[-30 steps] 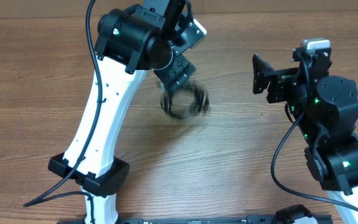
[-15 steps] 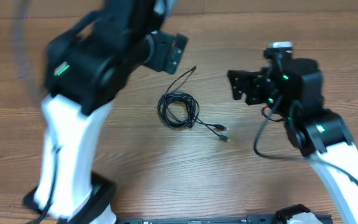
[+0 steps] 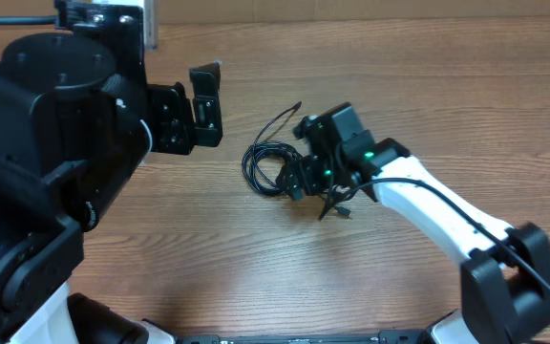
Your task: Untangle cables
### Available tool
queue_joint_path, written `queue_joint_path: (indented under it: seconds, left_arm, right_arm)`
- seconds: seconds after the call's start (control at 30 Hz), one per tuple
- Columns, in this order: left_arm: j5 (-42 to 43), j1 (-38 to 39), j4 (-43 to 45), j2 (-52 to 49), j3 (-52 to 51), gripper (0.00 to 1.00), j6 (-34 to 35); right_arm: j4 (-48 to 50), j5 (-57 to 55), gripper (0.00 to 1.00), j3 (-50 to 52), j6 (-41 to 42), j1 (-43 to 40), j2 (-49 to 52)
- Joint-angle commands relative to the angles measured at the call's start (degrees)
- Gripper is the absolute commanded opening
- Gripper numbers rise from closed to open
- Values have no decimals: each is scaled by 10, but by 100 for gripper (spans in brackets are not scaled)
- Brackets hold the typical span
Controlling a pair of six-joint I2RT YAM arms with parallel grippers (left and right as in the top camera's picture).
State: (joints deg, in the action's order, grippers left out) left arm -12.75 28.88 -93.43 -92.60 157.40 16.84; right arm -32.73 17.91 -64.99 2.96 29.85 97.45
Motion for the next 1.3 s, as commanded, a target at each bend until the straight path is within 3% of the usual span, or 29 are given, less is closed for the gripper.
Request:
queue_joint_path:
  seconds: [0.0, 0.13, 0.47, 0.5, 0.53, 0.7, 0.73, 0.87, 0.93, 1.03, 1.17, 1.27]
  left_arm:
    - [-12, 3, -8, -1, -1, 100, 12]
    - [-12, 3, -19, -1, -1, 100, 12]
    - [-12, 3, -26, -1, -1, 100, 12]
    - [-12, 3, -28, -1, -1, 100, 12]
    - [-12, 3, -30, -1, -1, 100, 12]
    - [-12, 3, -34, -1, -1, 100, 7]
    - [-12, 3, -33, -1, -1, 100, 7]
    - [-12, 3, -34, -1, -1, 100, 7]
    - [-12, 3, -34, -1, -1, 100, 7]
    - [-12, 3, -33, -1, -1, 100, 7]
    - [-12, 3, -33, -1, -1, 100, 7]
    - [-14, 3, -33, -1, -1, 100, -2]
  right_arm:
    - [29, -33, 91, -7, -39, 21, 24]
    - [82, -105, 89, -7, -6, 43, 30]
    - [38, -155, 87, -7, -35, 45, 53]
    - [37, -155, 73, -7, -35, 45, 53]
    - [36, -155, 66, -7, -35, 45, 53]
    - [28, -155, 62, -7, -35, 45, 53]
    - [25, -155, 57, -7, -35, 45, 53]
    - [22, -155, 50, -6, -35, 45, 53]
    - [22, -155, 29, -5, -35, 45, 53]
    - [23, -155, 5, -4, -35, 45, 53]
    - [22, -153, 4, -10, -46, 50, 45]
    - [-23, -163, 4, -74, -50, 59, -2]
